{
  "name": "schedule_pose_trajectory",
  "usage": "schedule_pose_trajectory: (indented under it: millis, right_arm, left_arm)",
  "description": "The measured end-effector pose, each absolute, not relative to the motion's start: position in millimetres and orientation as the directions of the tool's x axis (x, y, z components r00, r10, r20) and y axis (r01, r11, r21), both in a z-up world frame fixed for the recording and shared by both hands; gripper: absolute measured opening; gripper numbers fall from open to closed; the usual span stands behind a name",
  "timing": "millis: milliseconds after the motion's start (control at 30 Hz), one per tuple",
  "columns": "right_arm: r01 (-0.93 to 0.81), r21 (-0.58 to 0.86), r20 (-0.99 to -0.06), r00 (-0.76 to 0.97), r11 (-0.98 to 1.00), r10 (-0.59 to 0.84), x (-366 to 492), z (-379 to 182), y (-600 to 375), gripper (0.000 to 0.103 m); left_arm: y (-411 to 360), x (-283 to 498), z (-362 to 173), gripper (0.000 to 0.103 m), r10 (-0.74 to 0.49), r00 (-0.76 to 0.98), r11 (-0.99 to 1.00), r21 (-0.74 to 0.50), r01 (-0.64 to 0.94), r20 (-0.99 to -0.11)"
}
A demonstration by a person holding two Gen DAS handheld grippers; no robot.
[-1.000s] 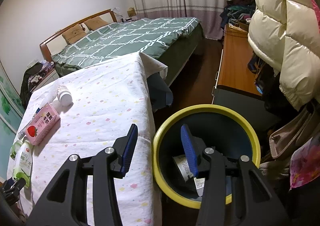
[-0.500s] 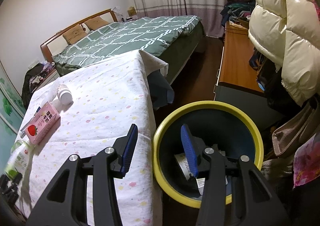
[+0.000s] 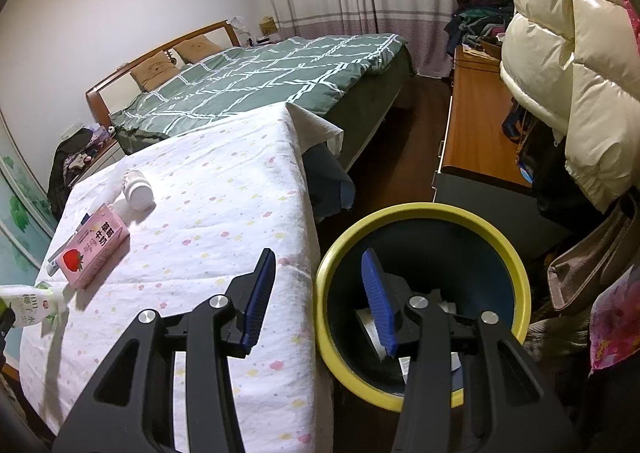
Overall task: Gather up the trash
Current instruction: 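Carry the milk bottle over the bin and open the left gripper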
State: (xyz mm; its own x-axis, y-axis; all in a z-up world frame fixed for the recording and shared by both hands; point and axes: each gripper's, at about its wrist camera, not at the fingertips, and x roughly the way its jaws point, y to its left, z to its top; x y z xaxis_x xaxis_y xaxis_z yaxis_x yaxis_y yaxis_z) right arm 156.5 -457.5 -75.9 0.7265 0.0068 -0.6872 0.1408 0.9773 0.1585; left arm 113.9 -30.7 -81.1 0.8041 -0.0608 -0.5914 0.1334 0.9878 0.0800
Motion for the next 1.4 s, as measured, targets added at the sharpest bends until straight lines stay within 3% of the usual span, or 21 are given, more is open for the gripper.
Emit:
schedule_pose_trajectory:
  millis: [467,733,1000,1400]
  right_arm:
    - [0.158,0.165,-0.675,0.738,0.974,-0.006,131,-72,-474,0.043]
    - [0.243,0.153,-0.645,0.759,0.958,-0.090,86,-62,-509,0.043]
    - [0.301,0.163,-0.652,0.748,0.940,-0.126,55,-68,-534,0.043]
    - [0.364,0.183,-0.683,0.715,0.913,-0.148,36,-88,-560,0.043]
  left_arm:
    - [-66,117,-37,0.051,-0.195,0.823,0.962,0.058,0.266,-0.534]
    - [-138,145,-22,0.051,-0.378,0.754,0.889,0.017,0.457,-0.538]
    - [-248,189,-39,0.051,-0.538,0.580,0.763,-0.060,0.644,-0.612]
    - [-405,227,-101,0.051,-0.592,0.375,0.638,-0.131,0.759,-0.713]
